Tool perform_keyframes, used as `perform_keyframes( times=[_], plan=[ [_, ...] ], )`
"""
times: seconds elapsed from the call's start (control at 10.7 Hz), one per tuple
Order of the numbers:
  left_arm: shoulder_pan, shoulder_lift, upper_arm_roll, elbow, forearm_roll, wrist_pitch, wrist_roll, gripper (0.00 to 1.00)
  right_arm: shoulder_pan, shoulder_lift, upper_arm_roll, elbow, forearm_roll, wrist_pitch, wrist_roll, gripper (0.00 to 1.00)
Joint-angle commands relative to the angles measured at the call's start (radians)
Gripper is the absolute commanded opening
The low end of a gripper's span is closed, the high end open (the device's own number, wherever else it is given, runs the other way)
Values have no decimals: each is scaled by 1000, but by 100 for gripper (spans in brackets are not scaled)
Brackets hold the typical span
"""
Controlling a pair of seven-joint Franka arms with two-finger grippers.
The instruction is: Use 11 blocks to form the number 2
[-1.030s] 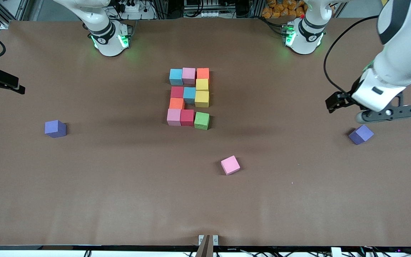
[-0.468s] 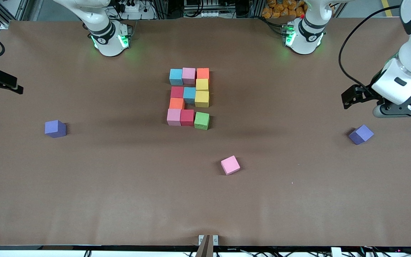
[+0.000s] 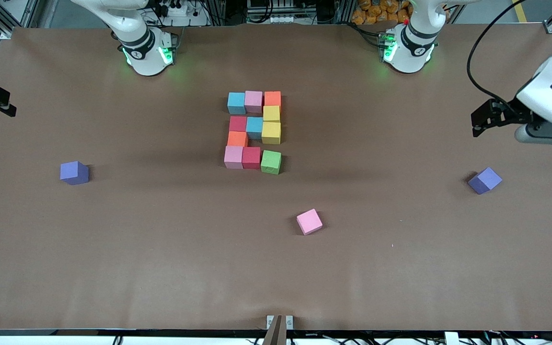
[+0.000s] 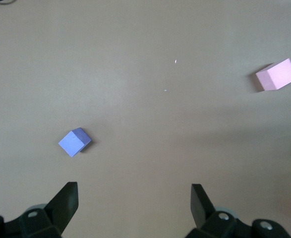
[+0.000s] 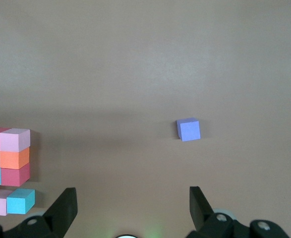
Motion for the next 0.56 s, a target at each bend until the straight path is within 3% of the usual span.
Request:
perform_keyframes(
  times=[0.0, 0.19, 0.47],
  plan=[
    [-21, -42, 18, -5, -25, -34, -23, 100, 5, -6, 3, 2, -22, -10, -1, 100],
    [-104, -54, 127, -13, -75, -47, -21, 100, 5, -6, 3, 2, -22, -10, -1, 100],
    [-107, -54, 127, -12, -92, -62, -33, 100, 4, -9, 3, 2, -21, -12, -2, 100]
  ],
)
